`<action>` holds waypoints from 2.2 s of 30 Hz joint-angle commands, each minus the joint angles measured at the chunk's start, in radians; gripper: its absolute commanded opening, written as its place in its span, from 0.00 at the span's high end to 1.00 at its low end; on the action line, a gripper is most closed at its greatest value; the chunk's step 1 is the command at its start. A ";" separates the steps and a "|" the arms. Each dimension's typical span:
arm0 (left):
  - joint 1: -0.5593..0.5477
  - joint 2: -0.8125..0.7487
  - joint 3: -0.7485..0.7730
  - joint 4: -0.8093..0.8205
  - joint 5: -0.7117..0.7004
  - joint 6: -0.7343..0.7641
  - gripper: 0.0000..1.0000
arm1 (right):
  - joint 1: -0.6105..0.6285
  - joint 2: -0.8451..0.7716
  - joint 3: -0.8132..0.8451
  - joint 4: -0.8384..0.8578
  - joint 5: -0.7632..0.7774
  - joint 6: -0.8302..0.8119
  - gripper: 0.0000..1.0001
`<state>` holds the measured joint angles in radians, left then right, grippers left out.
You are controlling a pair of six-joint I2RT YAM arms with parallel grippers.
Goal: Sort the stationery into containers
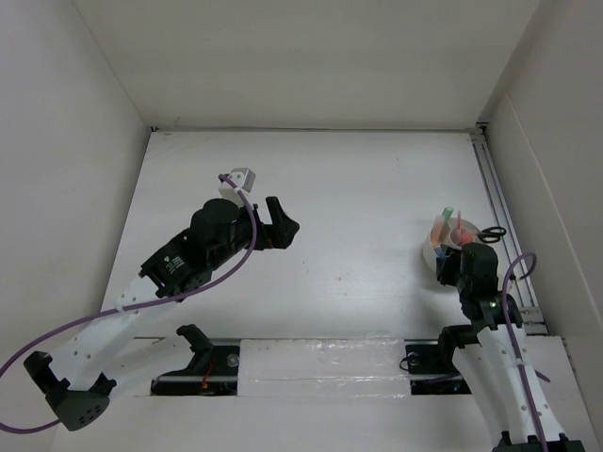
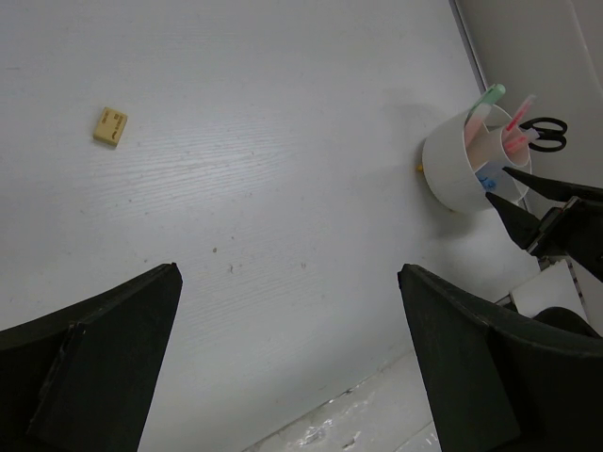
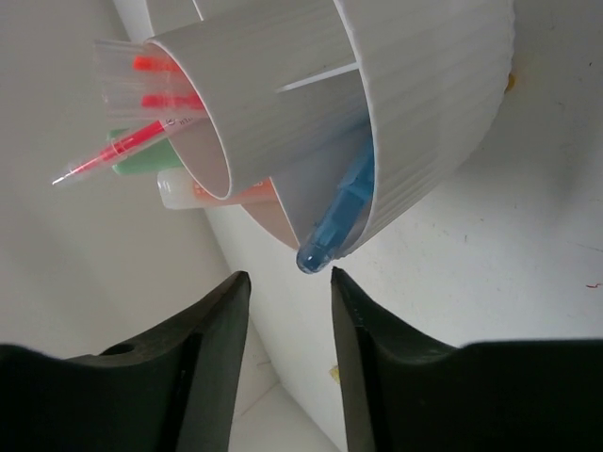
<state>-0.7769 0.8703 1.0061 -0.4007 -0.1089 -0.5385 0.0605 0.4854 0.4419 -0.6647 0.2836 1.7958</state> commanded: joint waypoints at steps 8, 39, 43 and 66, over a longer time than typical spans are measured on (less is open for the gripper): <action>0.004 -0.014 0.006 0.019 -0.032 0.014 0.00 | 0.007 -0.001 0.104 0.047 0.009 -0.079 0.31; 0.291 0.679 0.302 -0.084 0.085 0.259 0.03 | 0.016 0.156 0.787 0.013 -0.604 -1.415 0.00; 0.291 0.798 0.338 -0.043 0.123 0.357 0.03 | 0.016 0.156 0.741 0.036 -0.762 -1.437 0.01; 0.291 1.122 0.396 0.132 0.075 0.618 0.20 | 0.262 0.105 0.730 0.033 -0.655 -1.455 0.02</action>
<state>-0.4847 1.9827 1.3716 -0.2581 -0.0505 0.0452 0.3016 0.5934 1.1378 -0.6468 -0.4114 0.3573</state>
